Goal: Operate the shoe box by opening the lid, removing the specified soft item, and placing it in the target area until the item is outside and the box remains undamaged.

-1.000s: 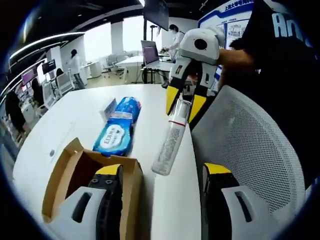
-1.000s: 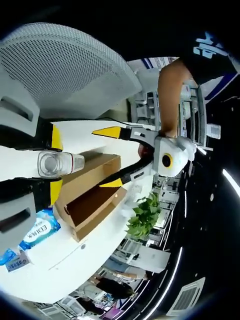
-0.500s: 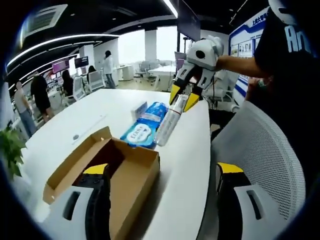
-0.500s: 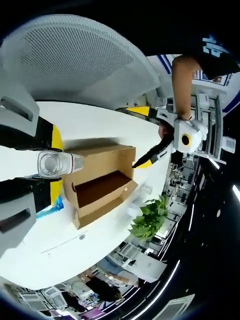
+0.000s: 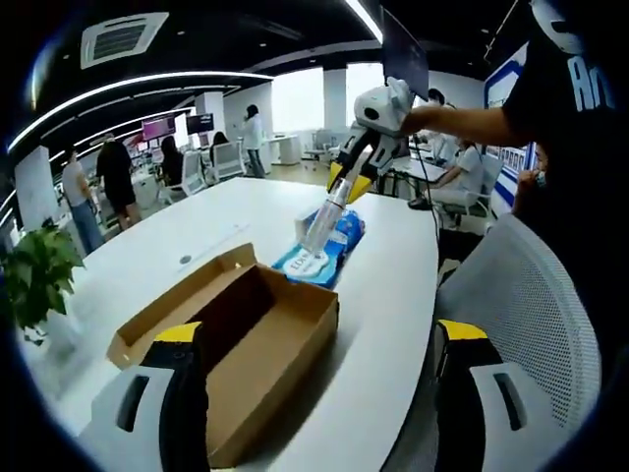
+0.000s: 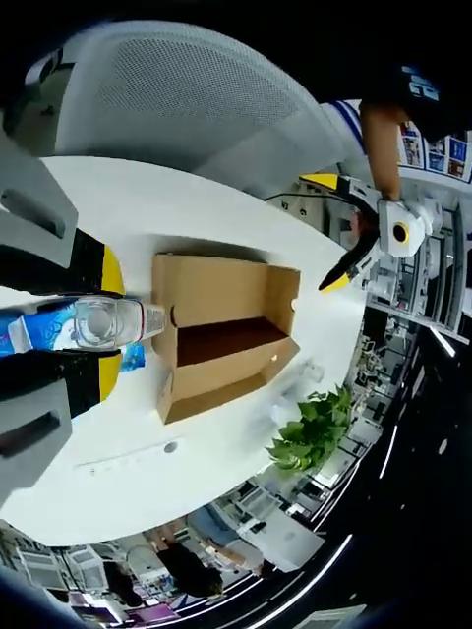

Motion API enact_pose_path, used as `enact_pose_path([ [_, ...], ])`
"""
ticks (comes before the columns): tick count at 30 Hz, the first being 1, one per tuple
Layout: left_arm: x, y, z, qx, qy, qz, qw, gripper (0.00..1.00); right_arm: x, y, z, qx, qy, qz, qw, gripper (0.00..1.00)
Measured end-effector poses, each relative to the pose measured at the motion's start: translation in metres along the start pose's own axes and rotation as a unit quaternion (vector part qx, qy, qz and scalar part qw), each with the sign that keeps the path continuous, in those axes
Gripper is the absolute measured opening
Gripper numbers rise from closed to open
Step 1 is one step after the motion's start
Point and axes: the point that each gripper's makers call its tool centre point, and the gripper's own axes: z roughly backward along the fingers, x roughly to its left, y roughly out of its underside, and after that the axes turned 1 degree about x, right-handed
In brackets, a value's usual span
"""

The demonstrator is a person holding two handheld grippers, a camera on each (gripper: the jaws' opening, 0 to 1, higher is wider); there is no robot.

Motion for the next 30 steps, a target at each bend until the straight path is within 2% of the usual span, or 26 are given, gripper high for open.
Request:
enact_pose_path([
  [15,0.008,0.01,0.034,-0.017,-0.064,0.039,0.997,1.0,-0.051,0.026,-0.02,0.066,-0.025,0.026,0.9971,0.15],
  [22,0.006,0.018,0.045,-0.024,-0.093,0.059,0.9936,1.0,-0.072,0.042,-0.034,0.106,-0.047,0.032,0.9927,0.15],
  [30,0.002,0.016,0.053,-0.032,-0.118,0.068,0.9902,1.0,-0.092,0.061,-0.05,0.15,-0.067,0.032,0.9859,0.15],
])
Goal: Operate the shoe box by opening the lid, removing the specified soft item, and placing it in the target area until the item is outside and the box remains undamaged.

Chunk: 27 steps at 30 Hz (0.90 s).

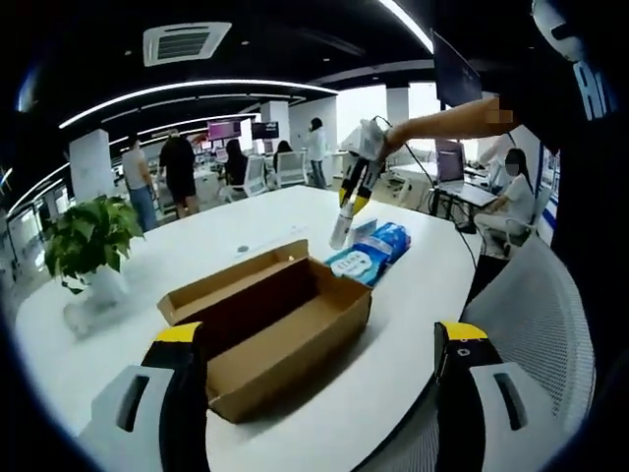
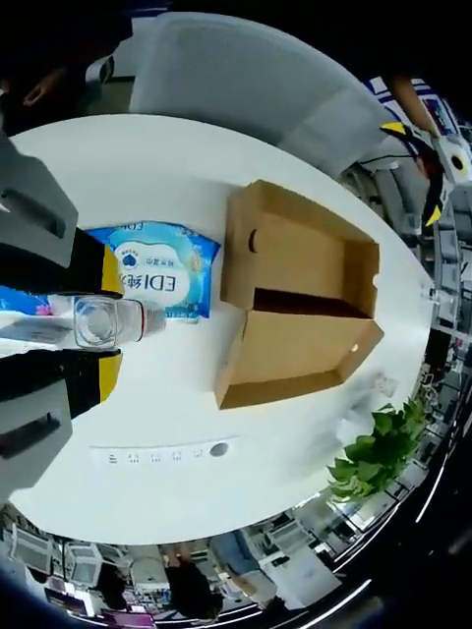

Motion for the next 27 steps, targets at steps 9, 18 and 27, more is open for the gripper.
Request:
enact_pose_path([
  [9,-0.008,0.007,0.011,-0.005,-0.02,0.02,0.9996,1.0,-0.013,0.016,-0.02,0.052,-0.018,0.0,0.9985,0.15],
  [18,-0.004,0.02,0.022,0.004,-0.043,0.029,0.9986,0.99,-0.025,0.018,-0.041,0.086,-0.02,0.017,0.9959,0.16],
  [27,0.001,0.031,0.028,0.016,-0.059,0.036,0.9975,0.97,-0.025,0.011,-0.058,0.097,-0.034,0.02,0.9945,0.16],
])
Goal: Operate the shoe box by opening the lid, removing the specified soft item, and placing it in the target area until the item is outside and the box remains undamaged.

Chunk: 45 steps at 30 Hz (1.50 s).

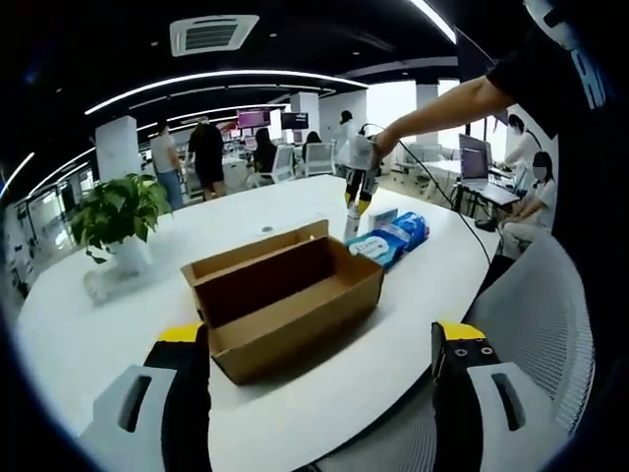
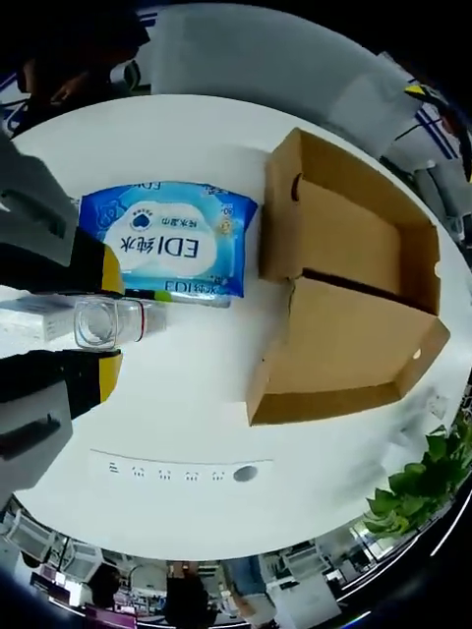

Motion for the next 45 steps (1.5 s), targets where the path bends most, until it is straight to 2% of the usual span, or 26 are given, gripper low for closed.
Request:
enact_pose_path([
  [4,0.001,0.003,0.0,0.001,-0.002,0.007,1.0,0.96,-0.003,-0.001,-0.004,0.01,0.001,0.004,0.9999,0.16],
  [7,0.001,0.004,-0.001,0.003,-0.001,0.008,1.0,0.96,-0.008,-0.003,-0.004,0.005,0.003,-0.009,0.9999,0.16],
  [19,0.006,0.011,0.0,0.012,-0.008,0.014,0.9998,0.94,-0.009,-0.001,-0.005,0.014,0.0,-0.004,0.9999,0.17],
  [27,0.012,0.011,-0.001,0.013,-0.013,0.016,0.9997,0.91,-0.014,-0.005,-0.003,0.006,0.01,-0.006,0.9999,0.23],
  [34,0.021,0.015,0.0,0.019,-0.024,0.022,0.9993,0.87,-0.017,-0.006,-0.004,0.003,0.014,-0.009,0.9998,0.23],
  [40,0.034,0.017,-0.004,0.027,-0.042,0.028,0.9984,0.81,-0.02,-0.007,-0.002,-0.001,0.021,-0.016,0.9996,0.33],
  [45,0.048,0.021,-0.009,0.038,-0.053,0.03,0.9974,0.78,-0.022,-0.012,0.001,-0.016,0.025,-0.03,0.9991,0.37],
])
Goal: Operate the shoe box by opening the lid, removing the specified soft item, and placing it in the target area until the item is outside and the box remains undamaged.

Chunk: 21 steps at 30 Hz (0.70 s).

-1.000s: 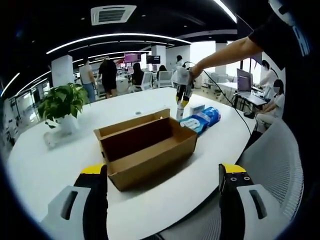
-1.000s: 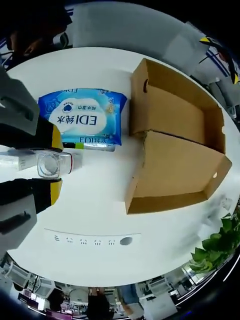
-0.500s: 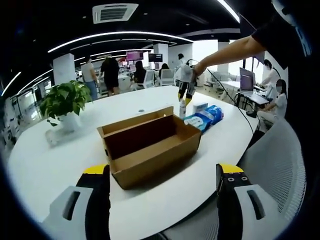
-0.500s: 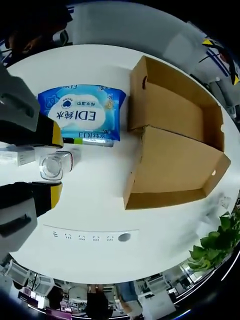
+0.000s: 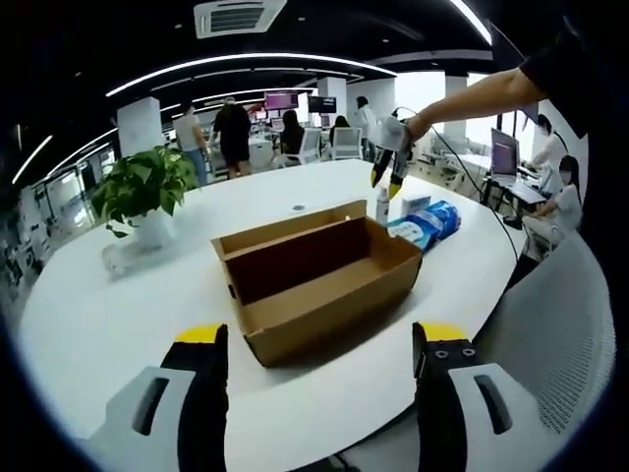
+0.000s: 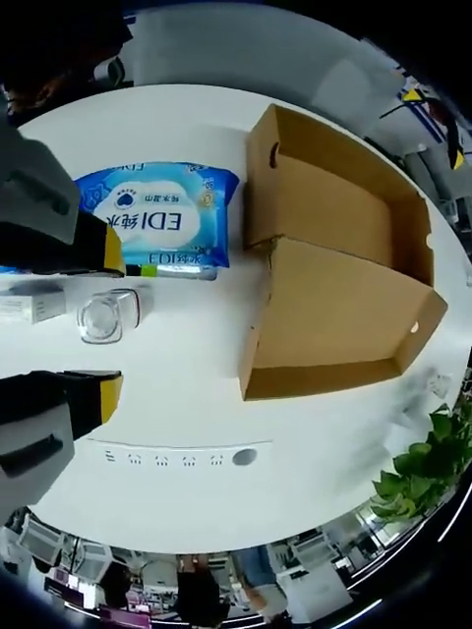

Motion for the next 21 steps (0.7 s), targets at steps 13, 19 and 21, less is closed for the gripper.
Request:
enact_pose_path([
  [13,0.035,0.005,-0.024,0.018,-0.028,0.032,0.9989,0.67,-0.012,-0.023,0.007,-0.059,0.007,-0.109,0.9922,0.54],
  [19,0.047,0.001,-0.036,0.015,-0.039,0.069,0.9967,0.57,-0.022,-0.032,0.01,-0.086,0.019,-0.166,0.9822,0.63],
  [21,0.055,0.004,-0.041,0.027,-0.054,0.084,0.9947,0.51,-0.026,-0.04,0.012,-0.105,0.023,-0.195,0.9749,0.64],
])
